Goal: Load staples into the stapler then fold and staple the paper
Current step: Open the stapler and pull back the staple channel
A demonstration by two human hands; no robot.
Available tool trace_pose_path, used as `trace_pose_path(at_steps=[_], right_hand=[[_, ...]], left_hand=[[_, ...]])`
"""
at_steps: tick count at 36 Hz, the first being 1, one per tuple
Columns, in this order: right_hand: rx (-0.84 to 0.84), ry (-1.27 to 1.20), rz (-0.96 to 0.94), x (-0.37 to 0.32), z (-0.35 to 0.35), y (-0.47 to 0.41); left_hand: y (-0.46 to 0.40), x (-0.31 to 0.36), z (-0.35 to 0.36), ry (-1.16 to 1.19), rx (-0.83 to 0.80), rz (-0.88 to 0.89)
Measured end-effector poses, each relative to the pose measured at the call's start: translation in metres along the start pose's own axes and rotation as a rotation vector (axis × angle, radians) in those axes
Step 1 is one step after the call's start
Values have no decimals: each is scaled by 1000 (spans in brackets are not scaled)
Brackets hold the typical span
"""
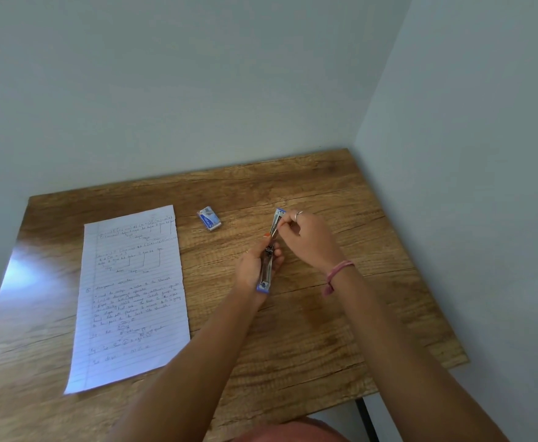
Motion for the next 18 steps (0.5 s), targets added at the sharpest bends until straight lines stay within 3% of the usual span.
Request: trace_pose_path(at_steps=[7, 18], right_hand=[[-14, -358, -69, 4, 2, 17], [10, -296, -109, 10, 10, 28]], left_hand=[[-3, 0, -1, -14, -21, 1], [1, 2, -5, -74, 50, 26]])
Point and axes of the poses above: each hand's wrist, its own y-axis away from the middle knuckle, its own z-axis out of the palm, x = y × z, the point moved 10 cm from there along -y, towards the middle knuckle, and after that the axes turned 13 degrees about -x, right-handed, at the moved point
